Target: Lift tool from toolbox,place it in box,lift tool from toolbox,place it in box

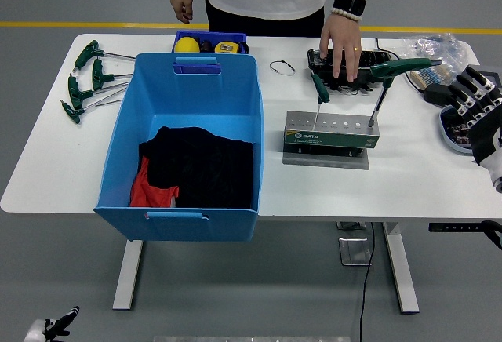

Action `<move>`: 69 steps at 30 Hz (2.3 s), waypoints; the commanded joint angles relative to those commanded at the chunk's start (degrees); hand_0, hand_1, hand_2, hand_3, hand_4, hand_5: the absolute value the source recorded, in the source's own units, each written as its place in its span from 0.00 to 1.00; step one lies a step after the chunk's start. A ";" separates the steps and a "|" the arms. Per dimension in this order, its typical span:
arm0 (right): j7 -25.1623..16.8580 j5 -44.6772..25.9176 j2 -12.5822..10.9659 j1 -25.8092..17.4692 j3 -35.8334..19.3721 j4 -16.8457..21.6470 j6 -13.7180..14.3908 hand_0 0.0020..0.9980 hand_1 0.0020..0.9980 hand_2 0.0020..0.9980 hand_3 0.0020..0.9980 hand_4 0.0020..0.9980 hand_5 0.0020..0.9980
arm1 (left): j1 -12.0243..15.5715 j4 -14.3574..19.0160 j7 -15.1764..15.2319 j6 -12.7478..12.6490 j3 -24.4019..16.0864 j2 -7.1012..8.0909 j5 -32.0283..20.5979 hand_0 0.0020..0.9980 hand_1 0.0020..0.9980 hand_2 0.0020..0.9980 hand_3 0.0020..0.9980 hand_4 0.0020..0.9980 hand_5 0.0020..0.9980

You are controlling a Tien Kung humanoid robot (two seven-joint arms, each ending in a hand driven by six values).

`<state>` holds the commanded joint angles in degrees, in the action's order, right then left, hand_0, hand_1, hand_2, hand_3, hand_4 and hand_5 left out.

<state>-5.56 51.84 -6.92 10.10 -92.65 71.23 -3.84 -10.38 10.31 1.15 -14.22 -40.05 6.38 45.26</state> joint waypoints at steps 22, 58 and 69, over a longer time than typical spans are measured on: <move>-0.05 -0.08 0.06 -0.06 -0.55 -0.21 0.06 0.84 0.78 0.79 0.79 1.00 1.00 | -0.13 0.00 0.21 0.38 1.42 0.26 -1.03 0.66 0.63 0.69 0.72 0.72 0.79; -4.44 57.88 -23.96 27.76 32.57 -5.93 11.91 1.00 0.96 0.98 1.00 1.00 0.89 | -0.43 0.00 -0.38 0.84 1.14 0.12 -1.39 0.65 0.61 0.69 0.72 0.73 0.79; -4.07 59.53 -21.43 36.94 44.63 -16.49 9.39 1.00 0.95 0.97 0.99 1.00 0.90 | -0.50 0.00 -0.64 0.91 0.43 0.26 -0.54 0.64 0.60 0.68 0.72 0.73 0.79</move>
<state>-9.63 111.36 -28.35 47.03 -48.02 54.74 5.55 -10.88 10.31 0.51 -13.31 -39.62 6.64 44.72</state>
